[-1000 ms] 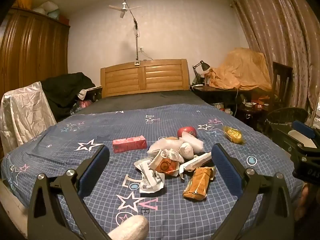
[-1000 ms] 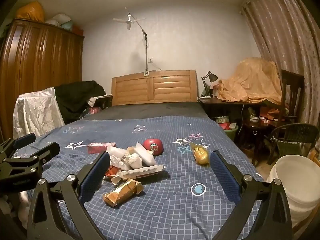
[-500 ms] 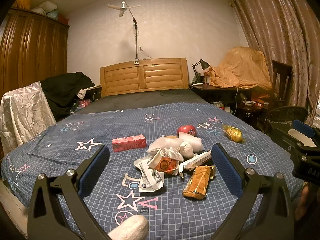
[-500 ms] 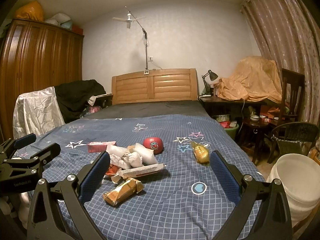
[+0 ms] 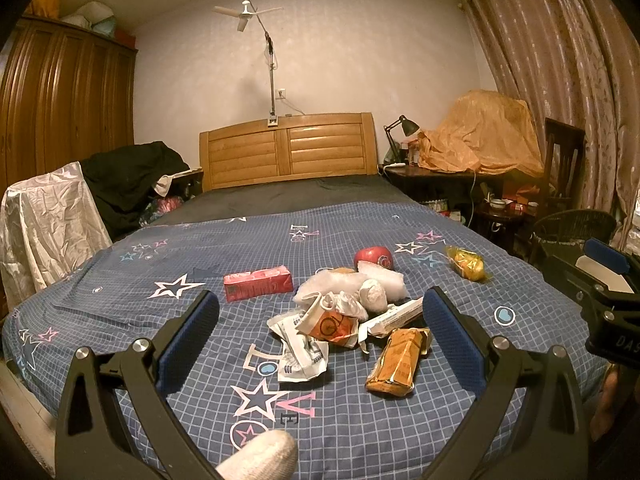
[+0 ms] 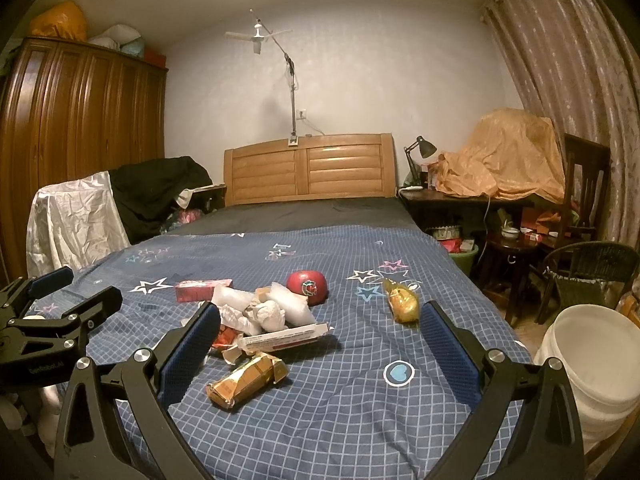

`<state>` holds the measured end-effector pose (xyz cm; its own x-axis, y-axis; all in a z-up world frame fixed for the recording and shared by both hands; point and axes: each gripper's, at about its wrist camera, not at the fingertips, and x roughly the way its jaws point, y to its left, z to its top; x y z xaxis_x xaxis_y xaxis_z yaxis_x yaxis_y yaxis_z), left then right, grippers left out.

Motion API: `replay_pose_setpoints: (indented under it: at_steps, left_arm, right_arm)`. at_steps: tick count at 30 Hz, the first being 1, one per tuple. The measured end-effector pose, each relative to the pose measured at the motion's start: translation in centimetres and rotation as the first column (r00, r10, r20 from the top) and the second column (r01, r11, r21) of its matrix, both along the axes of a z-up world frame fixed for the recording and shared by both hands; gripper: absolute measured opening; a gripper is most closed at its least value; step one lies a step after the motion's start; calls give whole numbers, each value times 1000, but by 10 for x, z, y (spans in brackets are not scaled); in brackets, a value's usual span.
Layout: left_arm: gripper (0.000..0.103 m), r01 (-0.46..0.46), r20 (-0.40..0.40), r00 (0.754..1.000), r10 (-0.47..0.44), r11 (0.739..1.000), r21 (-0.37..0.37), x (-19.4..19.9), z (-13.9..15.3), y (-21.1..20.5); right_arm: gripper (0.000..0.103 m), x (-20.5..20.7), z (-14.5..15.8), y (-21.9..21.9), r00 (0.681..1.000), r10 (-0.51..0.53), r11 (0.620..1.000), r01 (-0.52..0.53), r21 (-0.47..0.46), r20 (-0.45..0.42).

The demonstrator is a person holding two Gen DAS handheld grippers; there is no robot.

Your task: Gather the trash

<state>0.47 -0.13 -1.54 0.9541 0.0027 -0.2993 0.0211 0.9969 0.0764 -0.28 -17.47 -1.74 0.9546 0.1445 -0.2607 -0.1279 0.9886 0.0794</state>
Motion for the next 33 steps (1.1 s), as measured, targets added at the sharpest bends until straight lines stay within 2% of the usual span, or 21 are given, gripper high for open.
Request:
replay_pose_setpoints:
  at_steps: [33]
  left_arm:
    - [98, 1, -10, 1000, -1, 1000, 3, 1, -6, -1]
  right_arm:
    - [99, 5, -8, 0, 1000, 3, 1000, -3, 2, -19]
